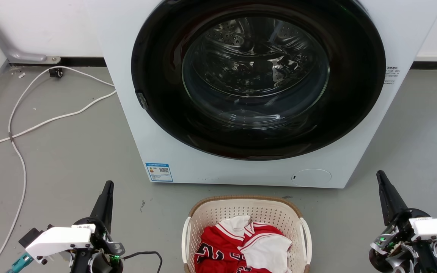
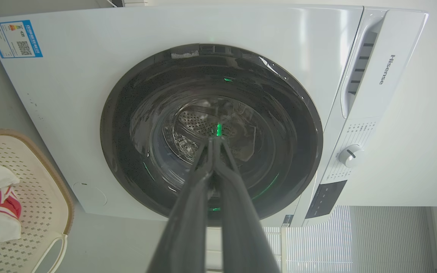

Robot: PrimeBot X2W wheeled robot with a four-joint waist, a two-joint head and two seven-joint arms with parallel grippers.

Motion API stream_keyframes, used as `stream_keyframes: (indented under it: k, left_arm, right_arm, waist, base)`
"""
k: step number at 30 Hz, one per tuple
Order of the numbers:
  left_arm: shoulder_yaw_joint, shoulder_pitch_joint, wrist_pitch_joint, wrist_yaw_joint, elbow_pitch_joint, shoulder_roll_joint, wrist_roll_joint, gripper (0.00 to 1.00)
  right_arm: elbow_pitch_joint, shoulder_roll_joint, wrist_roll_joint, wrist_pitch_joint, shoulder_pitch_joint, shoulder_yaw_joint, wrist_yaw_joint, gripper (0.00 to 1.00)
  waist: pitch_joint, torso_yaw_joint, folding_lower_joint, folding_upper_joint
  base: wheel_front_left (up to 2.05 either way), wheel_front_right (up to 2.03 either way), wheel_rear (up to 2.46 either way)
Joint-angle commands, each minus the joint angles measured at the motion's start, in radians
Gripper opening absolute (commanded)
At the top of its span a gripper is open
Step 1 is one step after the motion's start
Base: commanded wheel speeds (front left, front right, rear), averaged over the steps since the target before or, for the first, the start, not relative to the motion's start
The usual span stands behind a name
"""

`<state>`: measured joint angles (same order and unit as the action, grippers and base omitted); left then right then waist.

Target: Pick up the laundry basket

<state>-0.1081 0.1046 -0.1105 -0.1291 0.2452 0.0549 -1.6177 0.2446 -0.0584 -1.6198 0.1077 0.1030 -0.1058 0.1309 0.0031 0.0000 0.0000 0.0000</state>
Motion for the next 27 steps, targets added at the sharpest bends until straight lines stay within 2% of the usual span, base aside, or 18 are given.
stream_keyframes:
  k: [1,27]
  left_arm:
    - [-0.004,0.008,-0.002,-0.004,0.001,-0.001,0.001,0.00]
    - [-0.006,0.008,-0.004,-0.004,0.001,-0.002,0.002,0.00]
  right_arm:
    - [0.001,0.004,0.002,0.004,0.011,-0.002,0.000,0.00]
    - [0.002,0.006,0.005,0.005,0.011,-0.004,0.000,0.00]
  waist:
    - [0.000,0.000,0.0000,0.0000]
    - [0.000,0.000,0.0000,0.0000]
  base:
    - [0.00,0.00,0.00]
    - [0.00,0.00,0.00]
